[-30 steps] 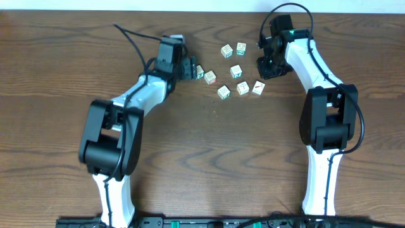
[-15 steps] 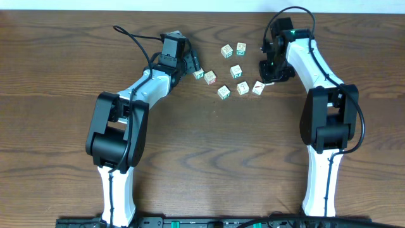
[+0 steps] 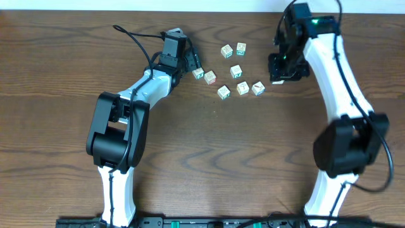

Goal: Lift 5 blocks

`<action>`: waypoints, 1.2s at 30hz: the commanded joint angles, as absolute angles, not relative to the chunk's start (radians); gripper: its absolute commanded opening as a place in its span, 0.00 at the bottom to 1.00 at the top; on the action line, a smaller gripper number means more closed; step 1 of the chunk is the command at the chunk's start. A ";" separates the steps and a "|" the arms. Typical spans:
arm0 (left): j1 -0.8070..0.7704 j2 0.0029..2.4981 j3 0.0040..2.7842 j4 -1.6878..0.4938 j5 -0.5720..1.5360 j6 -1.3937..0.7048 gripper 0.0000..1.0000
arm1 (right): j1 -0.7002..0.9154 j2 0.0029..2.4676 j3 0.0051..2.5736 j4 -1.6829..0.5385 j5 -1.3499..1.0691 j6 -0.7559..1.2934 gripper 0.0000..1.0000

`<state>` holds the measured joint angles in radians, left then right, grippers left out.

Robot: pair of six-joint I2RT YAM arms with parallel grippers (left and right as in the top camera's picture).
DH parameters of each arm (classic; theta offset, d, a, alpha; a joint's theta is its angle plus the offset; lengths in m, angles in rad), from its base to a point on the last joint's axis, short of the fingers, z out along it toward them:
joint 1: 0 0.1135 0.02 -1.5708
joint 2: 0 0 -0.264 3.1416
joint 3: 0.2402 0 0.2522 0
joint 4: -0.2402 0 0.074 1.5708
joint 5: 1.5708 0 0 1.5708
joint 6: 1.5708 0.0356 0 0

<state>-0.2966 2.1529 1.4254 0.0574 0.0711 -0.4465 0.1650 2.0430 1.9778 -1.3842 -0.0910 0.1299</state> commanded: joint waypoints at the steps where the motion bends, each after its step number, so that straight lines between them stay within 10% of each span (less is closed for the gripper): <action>1: -0.299 2.171 1.448 0.065 0.055 -0.443 0.66 | 0.253 2.001 1.941 -1.394 -0.121 0.165 0.01; 5: -0.299 2.174 1.448 0.066 0.053 -0.428 0.52 | 0.341 1.938 1.813 -1.344 -0.090 0.210 0.01; 27: -0.311 2.249 1.448 0.138 0.032 -0.413 0.59 | 0.489 1.648 1.005 -0.864 -0.099 0.410 0.01; 36: -0.311 2.249 1.448 0.135 0.032 -0.413 0.43 | 0.540 1.648 0.882 -0.712 -0.091 0.450 0.01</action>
<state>-0.3099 2.2322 1.4277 0.1371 0.0452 -0.4191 0.5266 1.6539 0.9058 -0.7280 -0.0971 0.4183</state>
